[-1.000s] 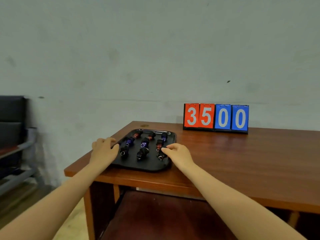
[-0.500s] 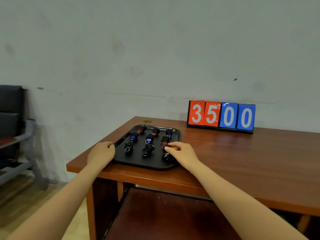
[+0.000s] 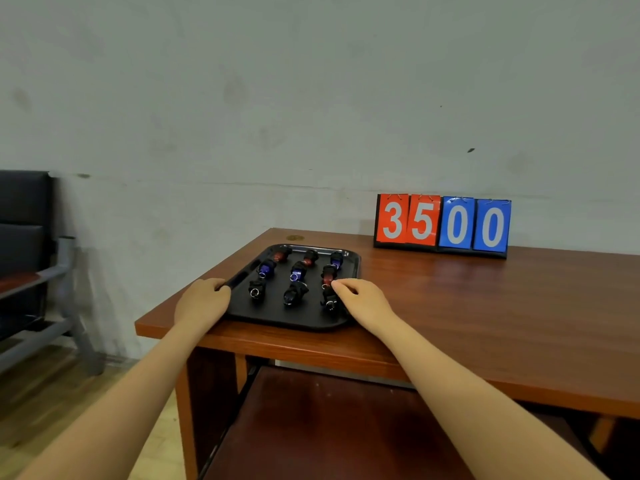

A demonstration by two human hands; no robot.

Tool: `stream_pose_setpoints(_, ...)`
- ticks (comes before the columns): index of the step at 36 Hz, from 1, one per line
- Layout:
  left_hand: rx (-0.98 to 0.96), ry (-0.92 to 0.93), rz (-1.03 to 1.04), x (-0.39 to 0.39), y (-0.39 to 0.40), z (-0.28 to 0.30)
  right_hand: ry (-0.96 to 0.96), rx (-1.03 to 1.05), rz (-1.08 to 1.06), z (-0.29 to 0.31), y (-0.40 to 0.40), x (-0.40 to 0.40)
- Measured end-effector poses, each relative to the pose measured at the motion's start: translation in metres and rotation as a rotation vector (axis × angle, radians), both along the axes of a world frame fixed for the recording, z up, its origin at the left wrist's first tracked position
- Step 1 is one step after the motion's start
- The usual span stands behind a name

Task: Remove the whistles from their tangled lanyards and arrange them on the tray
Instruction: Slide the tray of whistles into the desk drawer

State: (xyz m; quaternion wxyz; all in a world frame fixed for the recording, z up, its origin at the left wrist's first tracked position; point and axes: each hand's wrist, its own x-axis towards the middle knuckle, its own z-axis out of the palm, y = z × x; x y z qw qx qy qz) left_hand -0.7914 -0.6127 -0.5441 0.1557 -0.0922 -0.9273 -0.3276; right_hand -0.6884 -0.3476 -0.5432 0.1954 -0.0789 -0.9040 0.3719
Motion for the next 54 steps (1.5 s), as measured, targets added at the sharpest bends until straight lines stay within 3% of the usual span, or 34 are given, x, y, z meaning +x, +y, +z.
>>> stream_pose_setpoints(16, -0.021, -0.004, -0.027, 0.005, 0.0, 0.002, 0.058, -0.18, -0.073, 0.001, 0.007, 0.017)
stream_pose_setpoints(38, 0.008, -0.047, -0.025, 0.022, -0.001, 0.002, 0.012, -0.101, -0.083, 0.001, 0.005, 0.04)
stream_pose_setpoints(54, 0.101, -0.175, -0.067, 0.055, 0.014, 0.01, -0.008, -0.05, -0.243, 0.002, 0.009, 0.07)
